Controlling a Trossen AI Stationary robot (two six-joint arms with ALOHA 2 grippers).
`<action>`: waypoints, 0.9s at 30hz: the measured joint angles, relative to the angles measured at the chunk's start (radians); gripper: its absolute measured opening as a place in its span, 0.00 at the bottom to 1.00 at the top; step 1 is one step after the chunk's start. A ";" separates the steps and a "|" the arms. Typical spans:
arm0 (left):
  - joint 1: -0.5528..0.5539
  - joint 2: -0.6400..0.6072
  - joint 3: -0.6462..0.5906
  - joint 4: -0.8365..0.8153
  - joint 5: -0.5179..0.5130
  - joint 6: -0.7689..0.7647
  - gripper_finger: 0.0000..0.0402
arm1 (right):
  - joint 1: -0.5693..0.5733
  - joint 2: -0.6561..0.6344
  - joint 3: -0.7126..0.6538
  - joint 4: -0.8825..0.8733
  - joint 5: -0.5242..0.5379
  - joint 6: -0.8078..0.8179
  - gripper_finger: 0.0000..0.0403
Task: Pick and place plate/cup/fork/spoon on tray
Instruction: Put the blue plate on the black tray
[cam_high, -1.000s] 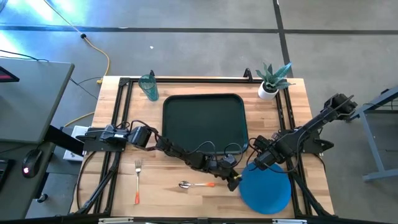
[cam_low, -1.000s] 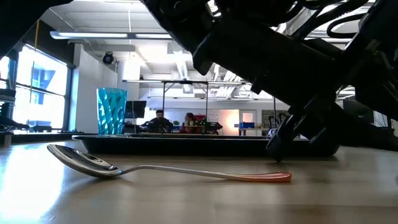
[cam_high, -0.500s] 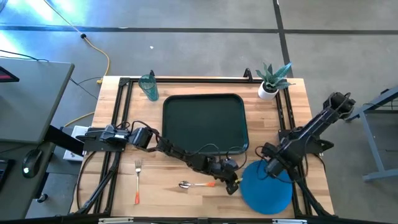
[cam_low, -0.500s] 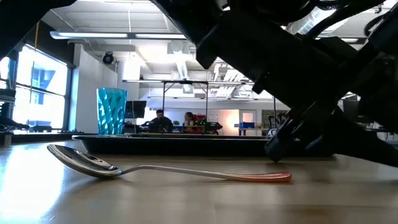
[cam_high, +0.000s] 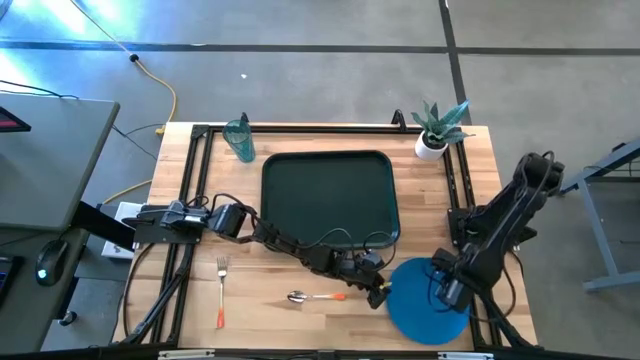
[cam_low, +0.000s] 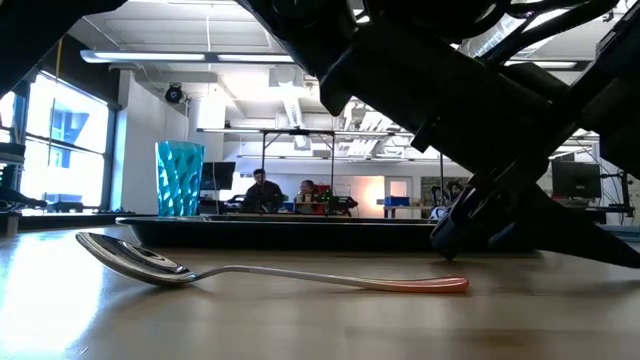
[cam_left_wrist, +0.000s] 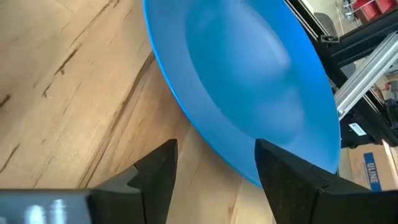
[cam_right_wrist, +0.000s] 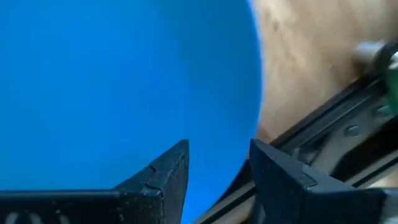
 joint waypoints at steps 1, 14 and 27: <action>0.000 0.000 0.000 -0.002 0.001 0.006 0.52 | 0.006 0.018 0.000 0.020 -0.005 0.002 0.40; 0.001 0.001 0.000 -0.024 0.020 0.043 0.52 | 0.006 0.197 0.010 0.189 0.029 -0.010 0.40; -0.002 -0.001 0.000 -0.012 0.049 0.066 0.46 | -0.016 0.161 0.003 0.220 0.339 -0.009 0.40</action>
